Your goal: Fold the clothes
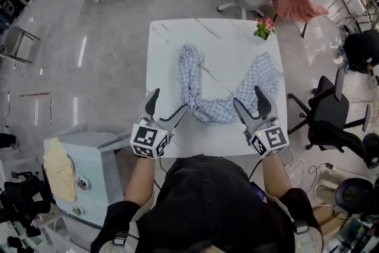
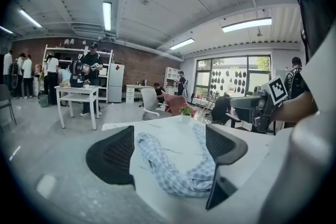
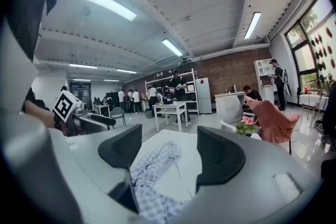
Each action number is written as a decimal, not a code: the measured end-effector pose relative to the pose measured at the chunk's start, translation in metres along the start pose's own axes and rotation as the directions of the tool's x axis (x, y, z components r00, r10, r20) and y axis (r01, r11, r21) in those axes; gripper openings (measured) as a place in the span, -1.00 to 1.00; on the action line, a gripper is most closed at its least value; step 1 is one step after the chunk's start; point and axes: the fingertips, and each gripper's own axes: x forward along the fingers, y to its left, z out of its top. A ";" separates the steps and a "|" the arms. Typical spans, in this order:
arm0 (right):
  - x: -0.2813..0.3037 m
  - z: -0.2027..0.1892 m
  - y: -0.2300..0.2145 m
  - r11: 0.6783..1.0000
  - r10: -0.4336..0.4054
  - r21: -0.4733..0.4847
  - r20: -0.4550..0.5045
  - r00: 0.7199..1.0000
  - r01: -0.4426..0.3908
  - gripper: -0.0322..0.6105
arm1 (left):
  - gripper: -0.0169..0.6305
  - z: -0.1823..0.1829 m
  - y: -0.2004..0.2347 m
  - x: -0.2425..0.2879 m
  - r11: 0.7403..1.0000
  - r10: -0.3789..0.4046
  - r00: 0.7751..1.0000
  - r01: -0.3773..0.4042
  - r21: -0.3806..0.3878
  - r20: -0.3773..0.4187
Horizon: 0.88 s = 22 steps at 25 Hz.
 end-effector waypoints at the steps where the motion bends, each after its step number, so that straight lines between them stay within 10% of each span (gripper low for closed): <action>1: 0.008 -0.003 0.002 1.000 0.008 0.007 -0.010 1.000 -0.008 0.09 | 0.39 -0.004 0.005 0.002 1.000 -0.003 1.000 0.003 -0.004 -0.009; 22: 0.157 -0.052 0.006 0.983 0.184 0.006 -0.171 0.968 -0.186 -0.17 | 0.27 -0.037 0.061 0.047 0.998 0.039 0.995 -0.043 -0.044 -0.087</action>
